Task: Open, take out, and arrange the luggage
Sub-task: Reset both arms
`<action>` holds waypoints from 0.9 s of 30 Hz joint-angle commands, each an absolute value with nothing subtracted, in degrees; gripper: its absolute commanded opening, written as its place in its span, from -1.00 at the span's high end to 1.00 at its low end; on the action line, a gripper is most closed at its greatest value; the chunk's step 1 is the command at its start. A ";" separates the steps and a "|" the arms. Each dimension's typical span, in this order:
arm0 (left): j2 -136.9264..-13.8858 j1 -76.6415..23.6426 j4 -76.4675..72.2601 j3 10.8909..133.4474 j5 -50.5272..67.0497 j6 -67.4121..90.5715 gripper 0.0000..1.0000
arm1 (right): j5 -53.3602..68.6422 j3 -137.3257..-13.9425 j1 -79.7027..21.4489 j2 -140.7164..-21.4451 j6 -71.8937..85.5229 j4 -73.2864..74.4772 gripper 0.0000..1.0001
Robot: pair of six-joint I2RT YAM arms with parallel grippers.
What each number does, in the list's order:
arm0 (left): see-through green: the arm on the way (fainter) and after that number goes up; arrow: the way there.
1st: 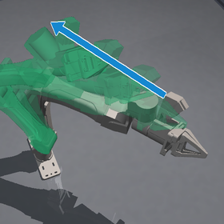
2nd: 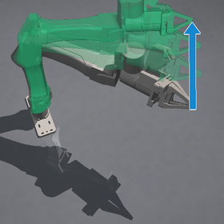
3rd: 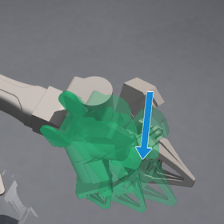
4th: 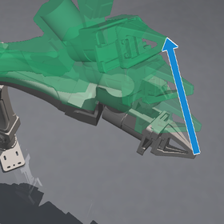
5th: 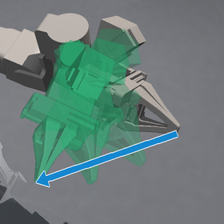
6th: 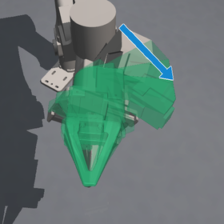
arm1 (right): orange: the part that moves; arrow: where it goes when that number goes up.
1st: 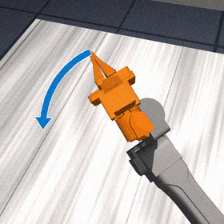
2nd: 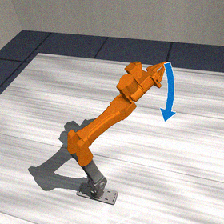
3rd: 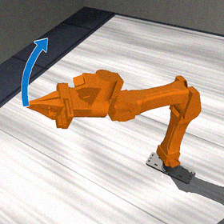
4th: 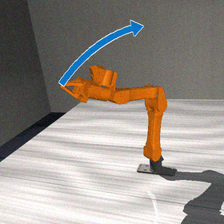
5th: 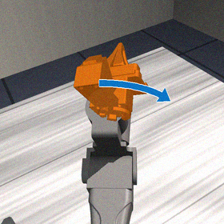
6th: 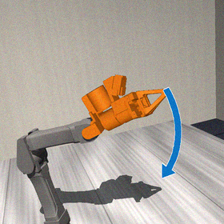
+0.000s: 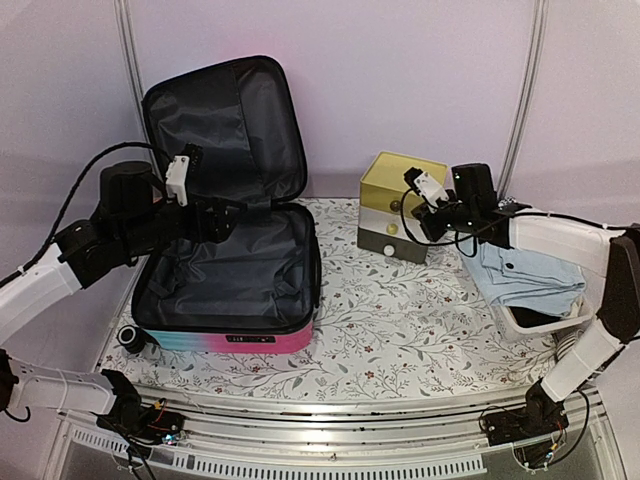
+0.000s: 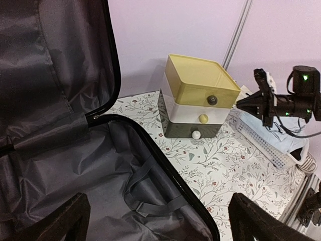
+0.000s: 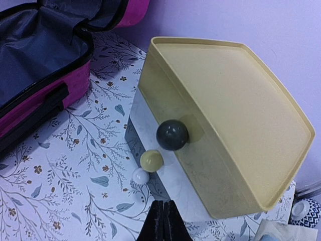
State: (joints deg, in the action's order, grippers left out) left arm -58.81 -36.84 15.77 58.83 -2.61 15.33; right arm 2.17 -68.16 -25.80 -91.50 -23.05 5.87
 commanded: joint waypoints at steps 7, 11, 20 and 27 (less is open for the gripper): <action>-52.81 -35.74 7.30 50.32 -12.92 16.99 -0.97 | 4.95 -44.93 -25.77 -72.19 -16.80 -23.23 0.71; -49.47 -35.16 3.33 43.21 -20.36 15.67 -0.96 | -1.08 -36.96 -25.04 -68.13 -14.03 -29.03 0.20; -47.62 -25.16 -1.58 32.17 -25.26 13.24 -0.97 | -16.43 -23.67 -18.06 -61.77 3.63 -35.18 -0.98; -48.76 -15.09 -13.11 21.55 -18.05 10.14 -0.97 | -15.45 -18.58 -11.82 -64.64 3.97 -42.26 -0.98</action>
State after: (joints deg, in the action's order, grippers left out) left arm -48.07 -19.38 -3.95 26.20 -21.30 12.80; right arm -14.04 -19.73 -14.13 -62.96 1.54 -35.33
